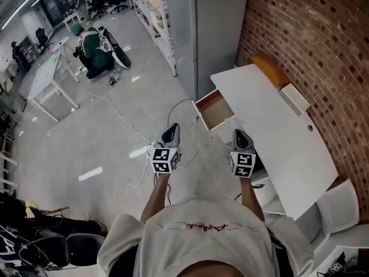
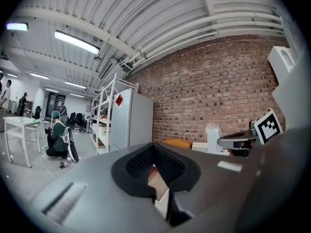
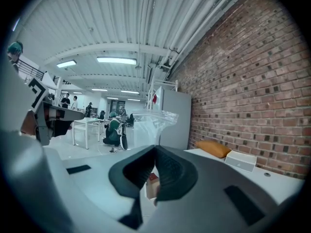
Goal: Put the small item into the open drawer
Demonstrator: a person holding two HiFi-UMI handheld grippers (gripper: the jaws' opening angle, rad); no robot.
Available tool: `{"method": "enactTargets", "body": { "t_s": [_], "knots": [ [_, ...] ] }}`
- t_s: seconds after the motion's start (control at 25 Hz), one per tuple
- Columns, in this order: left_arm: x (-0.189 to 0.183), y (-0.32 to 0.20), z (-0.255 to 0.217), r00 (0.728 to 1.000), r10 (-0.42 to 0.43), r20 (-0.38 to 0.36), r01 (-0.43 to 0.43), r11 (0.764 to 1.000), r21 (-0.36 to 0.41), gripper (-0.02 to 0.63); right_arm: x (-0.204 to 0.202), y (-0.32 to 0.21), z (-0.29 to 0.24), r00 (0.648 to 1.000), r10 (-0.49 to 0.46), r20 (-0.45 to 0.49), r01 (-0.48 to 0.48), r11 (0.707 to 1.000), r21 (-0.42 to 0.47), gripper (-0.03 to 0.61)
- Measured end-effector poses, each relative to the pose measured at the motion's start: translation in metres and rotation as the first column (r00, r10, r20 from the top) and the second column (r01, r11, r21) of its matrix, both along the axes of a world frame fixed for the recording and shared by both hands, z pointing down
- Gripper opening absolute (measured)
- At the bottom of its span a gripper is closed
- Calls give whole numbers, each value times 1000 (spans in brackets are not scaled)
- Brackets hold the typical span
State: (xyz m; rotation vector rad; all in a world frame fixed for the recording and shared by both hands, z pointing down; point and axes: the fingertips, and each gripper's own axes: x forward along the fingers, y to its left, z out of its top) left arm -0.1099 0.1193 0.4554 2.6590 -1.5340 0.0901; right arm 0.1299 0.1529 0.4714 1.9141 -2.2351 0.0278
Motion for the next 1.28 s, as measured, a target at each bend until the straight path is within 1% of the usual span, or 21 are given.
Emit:
{"method": "enactTargets", "body": {
  "t_s": [0.12,0.44,0.72,1.0,1.28],
  "knots": [
    [-1,-20,4,1000,14,6,-14,1000,-1,6,-2,-18,2,1000,9,0,-9,1000,-1,12],
    [-13,-55,17,1000,23,-17,-23,999,-29,6,-16,-52,16,1000,18,-6,-18,1000,-23,12],
    [-15,-65,27,999,33,-15,-34,998,-50,6,-20,-57,27,1000,24,-5,-24,999,-49,12],
    [-4,-71,40,998,56,-16,-58,995,-79,6,-14,-57,41,999,32,-6,-32,996,-83,12],
    [6,-101,47,998,61,-19,-62,994,-86,6,-9,-88,49,1000,27,-3,-27,995,-91,12]
  ]
}}
